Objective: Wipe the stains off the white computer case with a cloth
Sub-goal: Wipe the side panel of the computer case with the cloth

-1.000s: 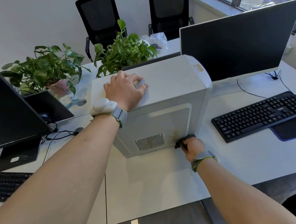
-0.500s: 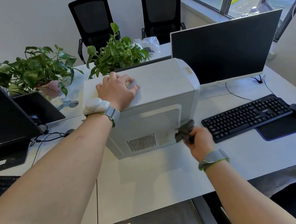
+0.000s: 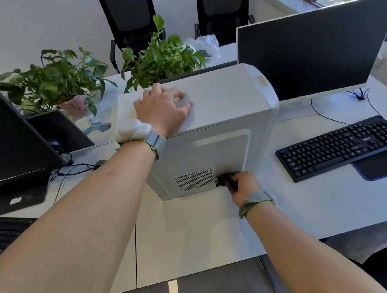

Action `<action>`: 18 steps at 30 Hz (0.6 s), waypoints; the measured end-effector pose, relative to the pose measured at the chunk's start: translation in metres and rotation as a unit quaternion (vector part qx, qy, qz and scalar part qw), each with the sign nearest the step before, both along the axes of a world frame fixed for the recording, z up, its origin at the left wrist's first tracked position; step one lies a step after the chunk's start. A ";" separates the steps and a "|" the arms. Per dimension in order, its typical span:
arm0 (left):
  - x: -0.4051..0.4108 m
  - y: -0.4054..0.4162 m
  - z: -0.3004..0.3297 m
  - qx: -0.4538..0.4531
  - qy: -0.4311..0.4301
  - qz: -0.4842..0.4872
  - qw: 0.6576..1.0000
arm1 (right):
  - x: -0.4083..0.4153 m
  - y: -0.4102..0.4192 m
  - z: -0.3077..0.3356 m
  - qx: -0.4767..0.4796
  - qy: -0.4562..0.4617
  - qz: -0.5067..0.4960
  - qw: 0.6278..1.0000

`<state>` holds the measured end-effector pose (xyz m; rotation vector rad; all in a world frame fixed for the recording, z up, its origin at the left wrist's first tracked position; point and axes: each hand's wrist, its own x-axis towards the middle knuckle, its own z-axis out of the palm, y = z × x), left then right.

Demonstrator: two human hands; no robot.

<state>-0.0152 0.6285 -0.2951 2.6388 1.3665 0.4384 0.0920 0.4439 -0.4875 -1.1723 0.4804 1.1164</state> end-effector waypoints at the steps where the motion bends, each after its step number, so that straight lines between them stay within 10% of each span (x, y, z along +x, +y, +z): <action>1: 0.000 0.000 0.001 0.002 0.000 0.000 1.000 | 0.001 0.003 0.009 0.001 -0.006 -0.001 1.000; 11: -0.001 0.000 0.004 -0.005 0.010 0.003 1.000 | 0.015 -0.016 0.125 0.270 -0.046 -0.076 0.959; 18: 0.000 -0.001 0.003 -0.005 0.006 0.001 1.000 | 0.005 -0.043 0.063 0.072 -0.027 -0.020 0.997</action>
